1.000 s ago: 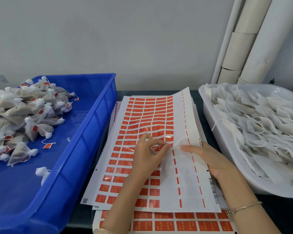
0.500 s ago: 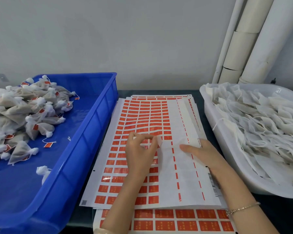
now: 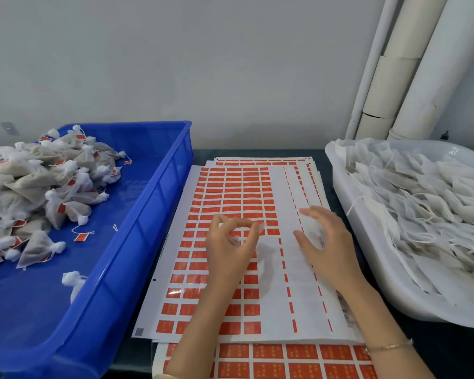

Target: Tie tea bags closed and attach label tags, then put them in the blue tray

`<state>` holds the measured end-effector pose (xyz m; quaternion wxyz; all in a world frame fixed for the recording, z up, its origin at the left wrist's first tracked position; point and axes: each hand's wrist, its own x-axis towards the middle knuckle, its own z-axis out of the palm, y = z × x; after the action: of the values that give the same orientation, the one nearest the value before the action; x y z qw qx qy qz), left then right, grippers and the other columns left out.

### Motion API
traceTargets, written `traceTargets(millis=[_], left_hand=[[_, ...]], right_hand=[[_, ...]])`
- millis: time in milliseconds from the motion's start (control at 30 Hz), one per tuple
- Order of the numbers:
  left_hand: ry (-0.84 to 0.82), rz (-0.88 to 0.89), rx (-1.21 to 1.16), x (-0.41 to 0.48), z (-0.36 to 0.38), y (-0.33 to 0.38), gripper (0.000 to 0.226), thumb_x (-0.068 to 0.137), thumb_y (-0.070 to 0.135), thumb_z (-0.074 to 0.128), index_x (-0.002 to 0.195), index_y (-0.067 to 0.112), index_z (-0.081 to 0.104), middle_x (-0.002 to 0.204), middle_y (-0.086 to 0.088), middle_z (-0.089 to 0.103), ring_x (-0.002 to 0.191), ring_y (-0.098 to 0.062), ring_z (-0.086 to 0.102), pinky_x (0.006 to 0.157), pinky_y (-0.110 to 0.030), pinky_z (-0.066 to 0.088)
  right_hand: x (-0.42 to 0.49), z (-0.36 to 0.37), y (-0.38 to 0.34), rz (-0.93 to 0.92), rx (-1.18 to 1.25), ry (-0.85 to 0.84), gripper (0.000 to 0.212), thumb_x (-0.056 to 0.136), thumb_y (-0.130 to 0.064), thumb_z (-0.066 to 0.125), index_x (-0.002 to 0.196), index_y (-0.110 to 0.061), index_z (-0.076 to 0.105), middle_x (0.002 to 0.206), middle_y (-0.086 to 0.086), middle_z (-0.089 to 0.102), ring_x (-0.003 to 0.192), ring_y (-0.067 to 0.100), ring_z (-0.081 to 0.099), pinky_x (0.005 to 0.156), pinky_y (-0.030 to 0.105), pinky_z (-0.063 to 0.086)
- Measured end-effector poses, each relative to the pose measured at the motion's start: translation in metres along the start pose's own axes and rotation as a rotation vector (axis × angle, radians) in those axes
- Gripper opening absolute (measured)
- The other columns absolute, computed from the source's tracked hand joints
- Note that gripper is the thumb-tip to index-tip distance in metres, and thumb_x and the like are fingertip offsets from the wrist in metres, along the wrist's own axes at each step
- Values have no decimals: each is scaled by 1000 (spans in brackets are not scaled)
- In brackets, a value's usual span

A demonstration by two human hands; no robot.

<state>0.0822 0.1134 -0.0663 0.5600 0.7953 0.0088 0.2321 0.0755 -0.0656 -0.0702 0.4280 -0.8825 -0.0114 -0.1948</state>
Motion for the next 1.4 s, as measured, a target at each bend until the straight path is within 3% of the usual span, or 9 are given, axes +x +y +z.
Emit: traceTargets(millis=[167, 367, 533, 733, 800, 933, 1067, 1267, 1400], left_hand=[[-166, 81, -19, -4, 4, -1, 7, 78, 31, 77, 81, 32, 72, 86, 10, 56, 77, -13, 52, 52, -9, 42], [-265, 109, -50, -4, 4, 0, 10, 77, 45, 71, 84, 38, 70, 85, 13, 55, 78, -10, 52, 53, -10, 41], [-342, 74, -231, -4, 0, 0, 39, 81, 58, 48, 100, 32, 69, 105, 11, 65, 105, -11, 59, 84, -24, 52], [-413, -24, -398, -2, 1, 2, 30, 87, 42, 42, 107, 28, 60, 113, 19, 63, 118, -9, 55, 105, -31, 41], [-437, -35, -454, -3, -1, 4, 35, 84, 46, 45, 107, 24, 58, 111, 18, 63, 116, -9, 55, 105, -31, 41], [-458, -12, -455, -5, -3, 9, 50, 77, 56, 42, 105, 18, 57, 105, 1, 60, 96, -4, 57, 89, -23, 46], [-466, -31, -440, -5, -3, 11, 37, 83, 43, 41, 104, 17, 56, 106, -1, 58, 102, -11, 56, 96, -30, 46], [-484, -51, -408, -5, -1, 7, 34, 85, 39, 38, 105, 19, 57, 110, 4, 58, 109, -12, 56, 100, -44, 49], [-465, -64, -404, -4, 1, 3, 26, 84, 33, 41, 98, 18, 57, 100, 3, 58, 104, -20, 55, 100, -45, 47]], right_hand=[[-5, 2, -16, -60, 93, -180, 27, 75, -46, 68, 101, -45, 62, 106, -33, 57, 100, -16, 52, 84, 4, 32], [-2, 4, -12, -59, 152, -192, 8, 82, -29, 71, 84, -36, 67, 81, -24, 67, 86, -2, 63, 81, 17, 48], [0, 2, -13, -23, 270, -187, 18, 80, -42, 68, 84, -25, 68, 80, -16, 68, 81, 7, 65, 76, 16, 53], [6, -5, -15, 51, 476, -184, 3, 89, -16, 67, 91, -15, 68, 86, -18, 70, 84, 0, 65, 68, 5, 47], [4, -5, -19, 68, 495, -274, 16, 85, -23, 61, 96, -14, 69, 96, -22, 69, 95, -8, 61, 71, 0, 43], [-3, -2, -24, 91, 515, -447, 33, 78, -36, 49, 93, -16, 70, 110, -12, 69, 112, 8, 59, 100, 27, 41], [-6, -5, -29, 121, 644, -511, 39, 81, -36, 43, 90, -7, 67, 106, 7, 69, 107, 27, 62, 103, 50, 43], [-8, -6, -33, 180, 735, -601, 62, 70, -52, 51, 97, 1, 69, 106, 18, 69, 106, 38, 61, 101, 51, 44], [-7, -4, -33, 229, 887, -511, 42, 81, -36, 42, 91, -14, 77, 98, 18, 71, 94, 35, 66, 98, 50, 46]])
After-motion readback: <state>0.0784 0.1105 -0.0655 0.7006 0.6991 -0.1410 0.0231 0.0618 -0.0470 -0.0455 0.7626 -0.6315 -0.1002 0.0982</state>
